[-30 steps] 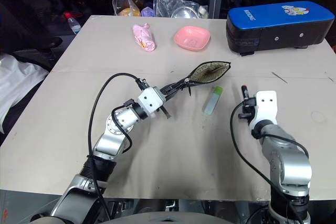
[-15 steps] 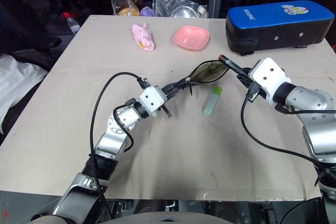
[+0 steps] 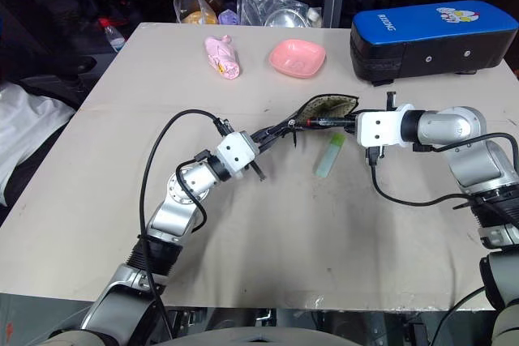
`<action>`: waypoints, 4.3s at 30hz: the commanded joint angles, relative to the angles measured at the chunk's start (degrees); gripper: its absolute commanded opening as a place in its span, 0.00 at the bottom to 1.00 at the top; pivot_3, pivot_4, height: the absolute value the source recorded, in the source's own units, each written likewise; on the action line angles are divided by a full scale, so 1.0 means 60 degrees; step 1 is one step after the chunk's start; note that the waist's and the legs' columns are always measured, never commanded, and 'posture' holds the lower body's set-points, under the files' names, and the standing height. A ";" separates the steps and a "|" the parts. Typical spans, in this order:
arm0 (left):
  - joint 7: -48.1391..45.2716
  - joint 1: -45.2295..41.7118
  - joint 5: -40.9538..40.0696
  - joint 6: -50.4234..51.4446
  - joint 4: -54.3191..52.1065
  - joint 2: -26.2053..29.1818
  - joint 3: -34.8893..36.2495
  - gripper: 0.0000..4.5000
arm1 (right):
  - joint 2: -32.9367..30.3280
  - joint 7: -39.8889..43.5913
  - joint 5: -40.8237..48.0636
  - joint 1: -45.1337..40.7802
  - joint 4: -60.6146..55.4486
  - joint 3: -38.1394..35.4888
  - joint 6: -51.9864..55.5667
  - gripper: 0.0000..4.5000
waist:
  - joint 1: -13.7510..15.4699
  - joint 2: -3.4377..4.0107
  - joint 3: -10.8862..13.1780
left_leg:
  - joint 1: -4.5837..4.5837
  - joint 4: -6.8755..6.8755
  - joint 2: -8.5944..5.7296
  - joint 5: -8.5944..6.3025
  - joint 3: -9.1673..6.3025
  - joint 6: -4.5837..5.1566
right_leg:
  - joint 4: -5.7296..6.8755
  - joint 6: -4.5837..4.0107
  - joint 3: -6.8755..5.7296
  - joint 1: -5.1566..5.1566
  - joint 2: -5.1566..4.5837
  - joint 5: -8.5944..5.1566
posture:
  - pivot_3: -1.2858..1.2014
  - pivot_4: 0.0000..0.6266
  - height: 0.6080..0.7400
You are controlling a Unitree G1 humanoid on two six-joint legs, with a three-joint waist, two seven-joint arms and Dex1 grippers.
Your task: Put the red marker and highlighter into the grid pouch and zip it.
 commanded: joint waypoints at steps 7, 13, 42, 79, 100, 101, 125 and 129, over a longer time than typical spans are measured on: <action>-0.0056 -0.0087 0.0038 -0.0183 -0.0331 0.0101 0.0032 0.00 | 0.0450 -0.0360 -0.1309 -0.1895 0.2024 0.0559 -0.2902 0.07 | -0.0040 0.0005 0.0002 | 0.0003 0.0000 0.0008 0.0001 0.0007 -0.0002 | 0.0003 0.0000 0.0000 -0.0001 0.0001 0.0000 | 0.52 0.24 1.00; -0.0191 -0.0191 0.0080 -0.0289 -0.0303 0.0168 -0.0018 0.00 | 0.1155 -0.0800 -0.2039 -0.3147 0.3342 0.1107 -0.4228 0.07 | -0.0106 0.0011 0.0006 | 0.0007 0.0002 0.0013 0.0002 0.0022 -0.0004 | 0.0012 0.0000 0.0001 -0.0002 -0.0001 0.0000 | 0.52 0.24 1.00; -0.0162 -0.0089 -0.0067 -0.0239 -0.0430 0.0084 0.0047 0.00 | 0.2166 -0.2828 -0.3198 -0.4535 0.6734 0.1434 -0.5778 0.99 | -0.0231 0.0032 0.0019 | 0.0006 0.0003 0.0043 0.0005 0.0109 -0.0009 | 0.0049 -0.0001 0.0021 -0.0032 -0.0003 0.0000 | 0.52 0.24 1.00; 0.0574 0.0340 -0.0665 0.0779 -0.0953 -0.0030 0.1039 0.00 | 0.7034 -0.8257 0.2620 0.3339 -0.5989 -0.1209 1.4163 0.99 | -0.0210 0.0037 0.0015 | -0.0007 0.0003 0.0009 0.0004 0.0023 -0.0008 | 0.0057 -0.0002 0.0024 -0.0036 0.0004 0.0001 | 0.52 0.24 1.00; 0.0651 0.0425 -0.0571 0.0778 -0.1011 -0.0001 0.0921 0.00 | 0.6448 -0.8473 0.2281 0.3094 -0.5643 -0.1706 1.4778 0.18 | -0.0196 -0.0027 -0.0028 | -0.0007 -0.0001 0.0014 0.0002 -0.0001 -0.0006 | 0.0054 -0.0003 0.0016 -0.0031 0.0001 0.0001 | 0.52 0.24 1.00; 0.0637 0.0421 -0.0572 0.0775 -0.1011 0.0004 0.0911 0.00 | 0.6172 -0.8371 0.2254 0.2951 -0.5580 -0.1868 1.4494 0.18 | -0.0172 -0.0027 -0.0028 | -0.0008 -0.0001 0.0013 0.0002 -0.0002 -0.0006 | 0.0054 -0.0003 0.0015 -0.0031 -0.0001 0.0001 | 0.52 0.24 1.00; -0.0395 -0.0282 -0.0369 0.0028 -0.0416 -0.0021 0.0034 0.00 | -0.1029 -0.0033 -0.0719 -0.1148 -0.0733 0.0205 -0.0020 0.18 | -0.0176 -0.0007 0.0008 | -0.0006 -0.0031 0.0008 -0.0004 0.0042 0.0007 | -0.0006 0.0002 0.0035 -0.0035 -0.0004 0.0000 | 0.52 0.24 1.00; -0.0479 -0.0287 -0.0330 -0.0034 -0.0455 0.0004 -0.0016 0.00 | -0.0660 0.0062 -0.1221 -0.1812 0.0027 0.0627 -0.1106 0.18 | -0.0201 -0.0006 0.0009 | -0.0005 -0.0027 0.0010 -0.0003 0.0049 0.0005 | -0.0005 0.0002 0.0035 -0.0034 -0.0006 0.0000 | 0.52 0.24 1.00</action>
